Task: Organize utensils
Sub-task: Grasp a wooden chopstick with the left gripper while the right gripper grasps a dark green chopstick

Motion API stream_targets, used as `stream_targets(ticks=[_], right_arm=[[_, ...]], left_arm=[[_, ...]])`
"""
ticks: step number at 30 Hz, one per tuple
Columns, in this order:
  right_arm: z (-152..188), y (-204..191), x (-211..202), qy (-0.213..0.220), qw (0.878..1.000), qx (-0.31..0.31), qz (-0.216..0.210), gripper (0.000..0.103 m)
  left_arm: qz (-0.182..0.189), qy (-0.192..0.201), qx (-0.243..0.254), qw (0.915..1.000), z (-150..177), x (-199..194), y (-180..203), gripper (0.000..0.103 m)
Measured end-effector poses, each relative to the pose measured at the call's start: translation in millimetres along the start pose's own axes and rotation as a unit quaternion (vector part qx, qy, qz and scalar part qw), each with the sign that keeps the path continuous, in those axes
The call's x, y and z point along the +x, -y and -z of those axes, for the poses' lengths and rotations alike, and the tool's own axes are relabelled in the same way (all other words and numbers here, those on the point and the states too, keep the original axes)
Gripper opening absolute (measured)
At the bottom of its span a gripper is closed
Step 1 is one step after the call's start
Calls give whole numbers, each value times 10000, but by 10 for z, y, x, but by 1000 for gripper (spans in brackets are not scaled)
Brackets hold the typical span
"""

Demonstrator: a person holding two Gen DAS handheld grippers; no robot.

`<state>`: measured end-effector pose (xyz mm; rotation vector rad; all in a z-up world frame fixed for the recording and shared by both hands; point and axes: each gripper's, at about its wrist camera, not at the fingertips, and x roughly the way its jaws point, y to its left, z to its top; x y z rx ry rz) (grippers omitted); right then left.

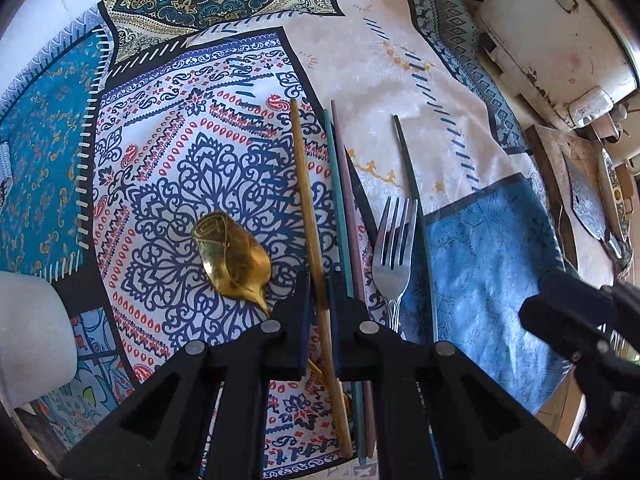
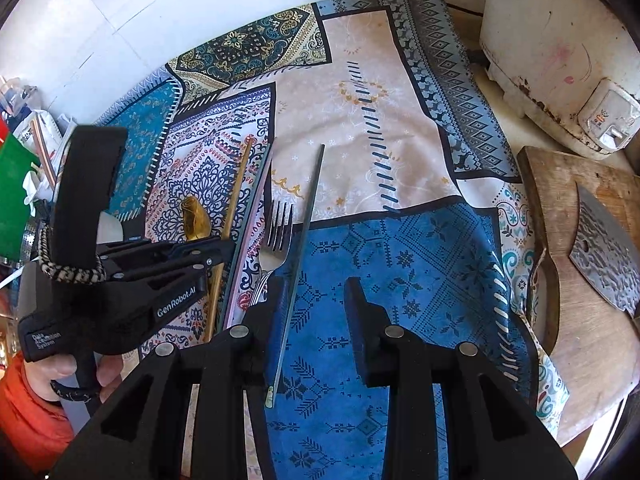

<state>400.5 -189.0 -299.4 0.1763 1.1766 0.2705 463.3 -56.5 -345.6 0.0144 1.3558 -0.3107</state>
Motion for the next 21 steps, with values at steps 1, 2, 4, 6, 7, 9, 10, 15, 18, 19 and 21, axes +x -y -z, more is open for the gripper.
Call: stream_targets(ticks=[1, 2, 4, 6, 7, 9, 10, 15, 18, 19, 21], right_arm=[[0, 2, 21, -28, 10000, 9, -10, 26], [-3, 1, 40, -53, 10000, 11, -14, 26], [-5, -2, 99, -111, 9999, 20, -6, 26], [-10, -3, 165, -164, 9999, 41, -14, 26], [-12, -4, 199, -195, 9998, 58, -35, 26], [-26, 3, 298, -311, 9994, 116, -69, 26], [-33, -1, 340, -390, 9991, 121, -83, 26], [-98, -73, 532, -578, 9982, 131, -92, 25], [-145, -145, 574, -510, 9986, 37, 98, 21], [-156, -153, 586, -442, 9987, 32, 241, 19], [-167, -171, 591, -218, 9988, -26, 445, 12]], left_arm=[[21, -10, -26, 10000, -49, 19, 7, 7], [110, -5, -101, 9999, -75, 9, -6, 6], [319, 17, -208, 9993, -127, 6, -43, 5], [381, 6, -227, 9990, -182, -9, -83, 5], [381, 5, -224, 9990, -185, -31, -86, 5], [376, 74, -180, 9991, -171, -108, -87, 5], [362, 142, -143, 9991, -153, -160, -83, 5], [155, 437, 74, 9989, -38, -420, -120, 5], [144, 548, 69, 9984, 37, -528, -173, 5], [176, 572, 40, 9982, 46, -563, -196, 5], [200, 669, -14, 9976, 111, -584, -237, 5]])
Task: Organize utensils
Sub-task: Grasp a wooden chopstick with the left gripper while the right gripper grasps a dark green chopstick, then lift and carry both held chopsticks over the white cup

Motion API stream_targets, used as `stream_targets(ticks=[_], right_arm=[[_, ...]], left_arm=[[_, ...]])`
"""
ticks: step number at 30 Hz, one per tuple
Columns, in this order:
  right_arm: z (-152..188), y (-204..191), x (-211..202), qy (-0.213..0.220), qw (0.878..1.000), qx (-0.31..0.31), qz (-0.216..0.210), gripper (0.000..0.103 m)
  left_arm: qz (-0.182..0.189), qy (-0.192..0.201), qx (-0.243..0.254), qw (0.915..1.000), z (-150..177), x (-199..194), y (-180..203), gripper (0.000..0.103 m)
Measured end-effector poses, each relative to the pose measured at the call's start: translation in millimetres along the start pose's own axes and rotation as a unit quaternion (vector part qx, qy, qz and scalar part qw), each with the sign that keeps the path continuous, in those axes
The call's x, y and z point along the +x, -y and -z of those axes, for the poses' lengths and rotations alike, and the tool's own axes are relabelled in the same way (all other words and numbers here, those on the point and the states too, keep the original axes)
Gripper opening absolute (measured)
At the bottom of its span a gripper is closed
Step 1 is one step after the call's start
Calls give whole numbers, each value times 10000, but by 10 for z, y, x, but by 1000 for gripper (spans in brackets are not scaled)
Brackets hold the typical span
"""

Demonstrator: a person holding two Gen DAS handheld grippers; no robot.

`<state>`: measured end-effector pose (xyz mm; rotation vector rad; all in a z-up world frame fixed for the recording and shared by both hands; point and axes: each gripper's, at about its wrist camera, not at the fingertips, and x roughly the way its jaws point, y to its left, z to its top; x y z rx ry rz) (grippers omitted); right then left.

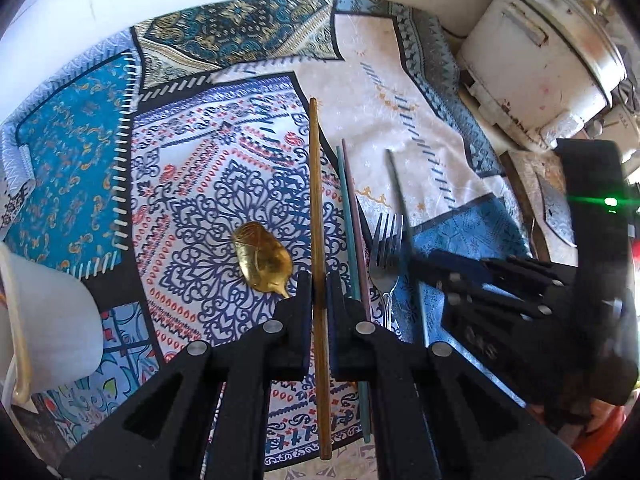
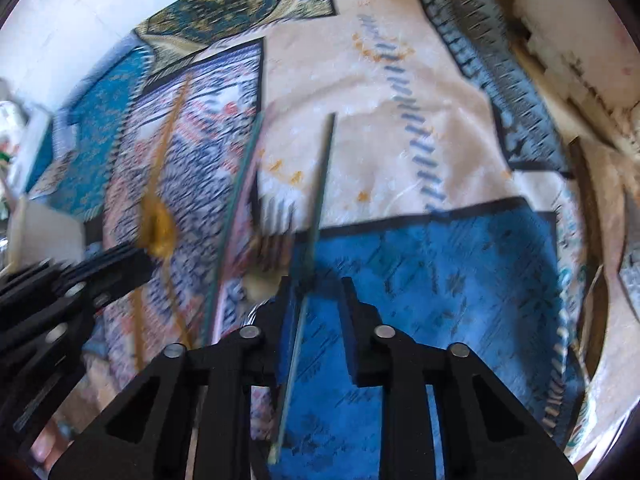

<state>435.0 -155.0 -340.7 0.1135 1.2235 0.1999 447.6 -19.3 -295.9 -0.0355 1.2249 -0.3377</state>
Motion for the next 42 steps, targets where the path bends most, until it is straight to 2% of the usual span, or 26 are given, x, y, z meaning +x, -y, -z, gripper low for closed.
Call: stream_targets(ticks=[2, 7, 12, 19, 26, 32, 42], right_arm=[[-16, -28, 10, 133, 9998, -70, 137, 7], [-130, -44, 40, 148, 9998, -96, 81, 7], [-177, 42, 64, -18, 9988, 194, -441, 5], [-26, 91, -79, 23, 9977, 280, -621, 5], [16, 103, -454, 430, 9957, 240, -790, 5], [39, -37, -674, 738, 9933, 85, -881, 5], [45, -302, -1168, 1313, 9857, -307, -1009, 5]], left_arm=[[-29, 61, -33, 10000, 86, -37, 7, 5], [-44, 82, -137, 9999, 166, -40, -43, 5], [-93, 177, -200, 9996, 160, -56, -24, 5], [-81, 349, -383, 9986, 149, -151, -17, 5], [-105, 638, -309, 9974, 152, -343, 77, 5], [-147, 952, -242, 9951, 168, -568, 154, 5], [-182, 1654, -273, 9857, 190, -1132, 174, 5]])
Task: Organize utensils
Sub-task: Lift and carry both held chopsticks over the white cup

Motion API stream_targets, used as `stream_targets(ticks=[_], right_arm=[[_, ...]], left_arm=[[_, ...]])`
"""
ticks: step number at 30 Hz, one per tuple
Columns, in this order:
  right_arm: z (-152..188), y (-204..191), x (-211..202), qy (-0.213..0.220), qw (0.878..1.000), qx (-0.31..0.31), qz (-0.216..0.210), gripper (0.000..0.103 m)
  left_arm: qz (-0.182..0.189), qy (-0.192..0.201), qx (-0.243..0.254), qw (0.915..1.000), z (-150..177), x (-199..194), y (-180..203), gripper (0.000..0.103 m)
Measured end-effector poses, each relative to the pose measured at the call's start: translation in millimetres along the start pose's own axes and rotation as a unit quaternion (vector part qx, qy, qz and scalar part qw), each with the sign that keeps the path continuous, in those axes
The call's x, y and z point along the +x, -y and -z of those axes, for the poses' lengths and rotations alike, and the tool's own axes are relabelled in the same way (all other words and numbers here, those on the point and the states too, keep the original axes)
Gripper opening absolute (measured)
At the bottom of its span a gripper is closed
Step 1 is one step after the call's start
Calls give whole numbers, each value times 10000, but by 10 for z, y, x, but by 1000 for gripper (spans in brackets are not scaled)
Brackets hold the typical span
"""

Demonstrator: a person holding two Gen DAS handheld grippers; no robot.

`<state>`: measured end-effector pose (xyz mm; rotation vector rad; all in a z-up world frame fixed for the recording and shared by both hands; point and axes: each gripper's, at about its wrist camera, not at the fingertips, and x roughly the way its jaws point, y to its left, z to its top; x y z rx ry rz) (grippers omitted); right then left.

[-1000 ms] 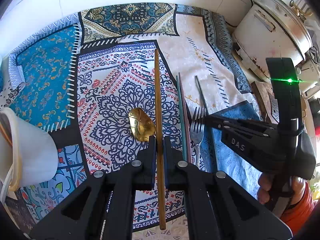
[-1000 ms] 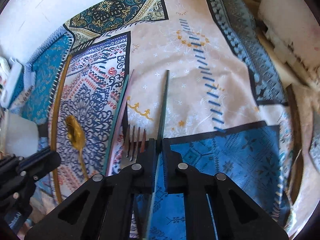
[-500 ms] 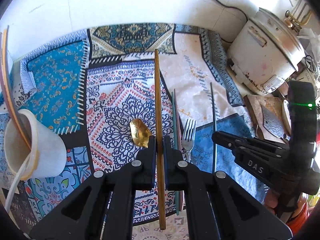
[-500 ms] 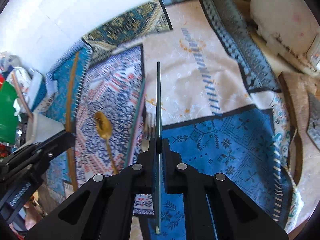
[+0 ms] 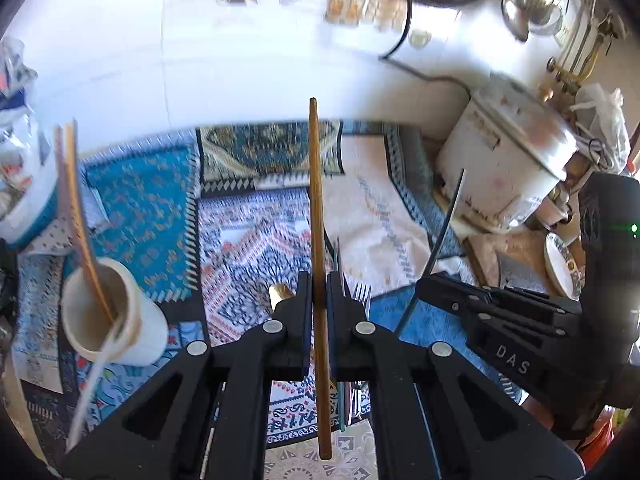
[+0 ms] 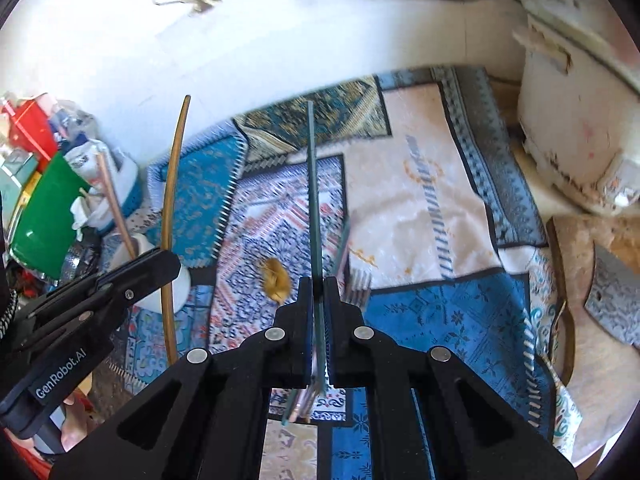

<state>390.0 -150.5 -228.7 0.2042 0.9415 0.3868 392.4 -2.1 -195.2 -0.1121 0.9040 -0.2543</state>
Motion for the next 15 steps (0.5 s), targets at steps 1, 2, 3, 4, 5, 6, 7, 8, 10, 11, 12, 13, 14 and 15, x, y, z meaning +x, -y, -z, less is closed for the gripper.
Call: stream_targets(ticks=[1, 2, 3, 4, 5, 6, 7, 8, 10, 11, 12, 13, 14, 15], right_arm=[[-17, -50, -39, 62, 10000, -45, -23, 5], [-29, -89, -76, 109, 9999, -93, -43, 5], [-47, -138, -109, 171, 9997, -150, -63, 5], [-65, -191, -151, 241, 9995, -212, -82, 5], [-79, -228, -181, 289, 9992, -263, -100, 5], [-97, -275, -218, 346, 9988, -311, -126, 5], [-115, -307, -247, 386, 9985, -339, -167, 5], [-133, -347, -284, 433, 9982, -364, -216, 5], [-176, -437, -354, 542, 9972, -441, -282, 5], [-193, -472, -385, 587, 9967, -473, -313, 5], [-212, -508, -415, 633, 9961, -506, -344, 5], [-239, -558, -450, 688, 9954, -549, -383, 5], [-261, -597, -472, 727, 9948, -580, -414, 5], [-281, -639, -495, 776, 9941, -616, -443, 5]], left_arm=[[-15, 87, 14, 10000, -19, -64, -5, 5], [-31, 159, 28, 9999, -37, -121, -12, 5], [-55, 251, 43, 9997, -57, -184, -16, 5], [-75, 332, 61, 9994, -76, -237, -23, 5], [-95, 412, 78, 9991, -94, -292, -26, 5], [-120, 492, 98, 9987, -113, -338, -28, 5], [-147, 564, 128, 9982, -132, -387, -30, 5], [-170, 629, 151, 9978, -148, -427, -33, 5], [-201, 764, 176, 9967, -187, -513, -48, 5], [-209, 832, 179, 9962, -207, -560, -59, 5], [-209, 886, 174, 9957, -224, -598, -71, 5], [-202, 945, 161, 9952, -247, -638, -90, 5], [-203, 1000, 142, 9947, -268, -681, -108, 5], [-204, 1053, 122, 9942, -284, -718, -125, 5]])
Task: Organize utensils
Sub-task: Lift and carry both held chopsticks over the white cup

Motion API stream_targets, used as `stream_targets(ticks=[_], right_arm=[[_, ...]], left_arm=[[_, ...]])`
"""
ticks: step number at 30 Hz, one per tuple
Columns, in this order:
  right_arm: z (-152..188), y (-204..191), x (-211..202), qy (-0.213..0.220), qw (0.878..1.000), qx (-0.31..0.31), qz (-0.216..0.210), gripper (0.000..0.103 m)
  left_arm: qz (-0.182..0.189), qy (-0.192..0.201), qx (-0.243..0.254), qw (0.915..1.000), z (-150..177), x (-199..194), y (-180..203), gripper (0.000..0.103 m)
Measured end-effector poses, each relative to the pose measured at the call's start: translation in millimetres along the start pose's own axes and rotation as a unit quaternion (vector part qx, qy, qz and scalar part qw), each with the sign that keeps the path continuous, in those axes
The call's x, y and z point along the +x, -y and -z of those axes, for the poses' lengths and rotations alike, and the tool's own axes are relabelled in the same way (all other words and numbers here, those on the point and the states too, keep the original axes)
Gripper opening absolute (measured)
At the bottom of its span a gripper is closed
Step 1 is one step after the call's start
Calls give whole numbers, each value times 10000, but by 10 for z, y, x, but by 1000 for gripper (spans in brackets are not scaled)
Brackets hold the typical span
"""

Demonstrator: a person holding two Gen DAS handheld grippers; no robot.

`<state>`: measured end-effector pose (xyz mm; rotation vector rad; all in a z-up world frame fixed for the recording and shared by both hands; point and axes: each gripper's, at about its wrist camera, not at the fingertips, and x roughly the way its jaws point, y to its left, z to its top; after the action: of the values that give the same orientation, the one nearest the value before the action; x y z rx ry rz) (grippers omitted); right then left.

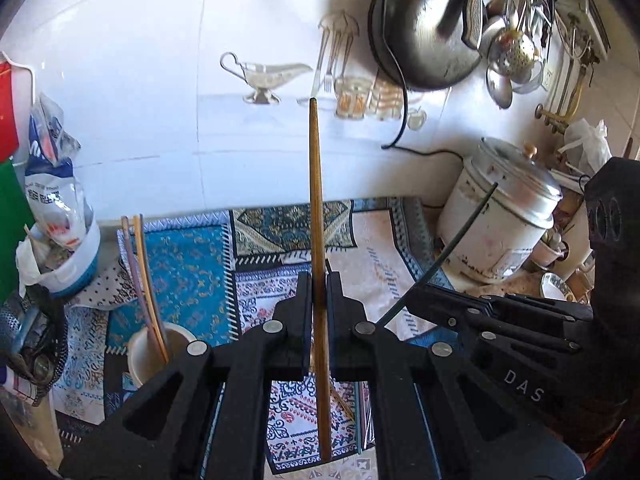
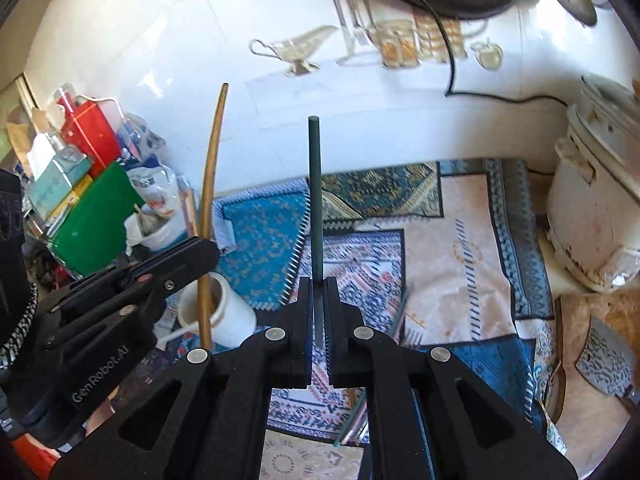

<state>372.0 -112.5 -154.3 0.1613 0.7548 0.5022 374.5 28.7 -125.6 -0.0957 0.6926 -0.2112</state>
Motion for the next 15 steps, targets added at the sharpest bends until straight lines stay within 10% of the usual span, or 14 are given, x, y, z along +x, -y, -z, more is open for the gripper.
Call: stream_targets(ticks=[15], right_arm=[[-415, -563, -91, 464, 9970, -456, -430, 5]], left_arm=[[-269, 733, -630, 9950, -433, -408, -754, 5]])
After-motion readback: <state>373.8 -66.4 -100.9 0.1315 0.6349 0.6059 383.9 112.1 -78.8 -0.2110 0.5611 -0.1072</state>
